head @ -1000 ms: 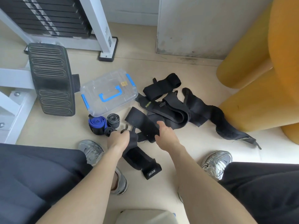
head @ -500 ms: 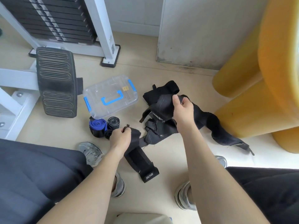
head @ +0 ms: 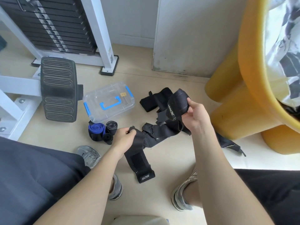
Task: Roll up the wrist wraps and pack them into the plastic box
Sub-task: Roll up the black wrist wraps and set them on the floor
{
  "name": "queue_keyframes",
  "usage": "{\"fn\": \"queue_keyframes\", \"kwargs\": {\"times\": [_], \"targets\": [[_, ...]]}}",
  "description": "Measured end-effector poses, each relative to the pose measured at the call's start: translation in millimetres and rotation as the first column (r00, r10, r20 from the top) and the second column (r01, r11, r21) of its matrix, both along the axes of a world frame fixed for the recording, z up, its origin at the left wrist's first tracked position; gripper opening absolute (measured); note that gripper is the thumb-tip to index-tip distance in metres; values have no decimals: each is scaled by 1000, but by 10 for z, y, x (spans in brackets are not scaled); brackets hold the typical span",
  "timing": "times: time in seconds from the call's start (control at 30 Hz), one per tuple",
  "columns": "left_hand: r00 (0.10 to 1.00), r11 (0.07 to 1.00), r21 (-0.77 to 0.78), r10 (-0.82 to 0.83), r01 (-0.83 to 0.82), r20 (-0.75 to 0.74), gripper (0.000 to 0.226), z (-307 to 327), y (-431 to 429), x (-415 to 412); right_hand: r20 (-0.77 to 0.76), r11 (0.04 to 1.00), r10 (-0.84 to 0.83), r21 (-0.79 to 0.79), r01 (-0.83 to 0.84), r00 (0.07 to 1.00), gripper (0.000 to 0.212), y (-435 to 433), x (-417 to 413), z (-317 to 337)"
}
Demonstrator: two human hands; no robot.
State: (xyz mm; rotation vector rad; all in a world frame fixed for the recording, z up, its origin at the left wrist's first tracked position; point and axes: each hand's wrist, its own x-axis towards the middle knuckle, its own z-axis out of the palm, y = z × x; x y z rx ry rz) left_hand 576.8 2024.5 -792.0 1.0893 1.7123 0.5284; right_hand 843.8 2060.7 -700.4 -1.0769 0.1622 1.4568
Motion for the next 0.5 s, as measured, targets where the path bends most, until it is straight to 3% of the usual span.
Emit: {"fn": "queue_keyframes", "kwargs": {"times": [0.07, 0.17, 0.27, 0.33, 0.37, 0.43, 0.5], "targets": [[999, 1000, 10, -30, 30, 23, 26, 26, 16, 47, -43, 1000, -28, -9, 27, 999, 23, -44, 39, -26], [998, 999, 18, -41, 40, 48, 29, 19, 40, 82, 54, 994, -101, -46, 103, 993, 28, -53, 145, -134], [1000, 1000, 21, -19, 18, 21, 27, -19, 39, 49, 294, 976, -162, -93, 197, 942, 63, -76, 263, -291], [1000, 1000, 26, -7, 8, -26, 31, -78, 27, 8, 496, 976, -71, -145, 164, 866, 82, -144, 290, -377], [998, 1000, 24, -8, 10, -57, 34, -106, 21, -13, 585, 973, 12, -194, 126, 811, 81, -175, 287, -435], [994, 1000, 3, -5, 6, -113, 32, -150, 9, -45, 683, 943, 200, -330, 52, 703, 71, -243, 253, -593], [993, 999, -39, 29, -33, -115, 27, -190, 17, -57, 681, 885, 403, -461, -69, 611, 58, -311, 178, -753]]}}
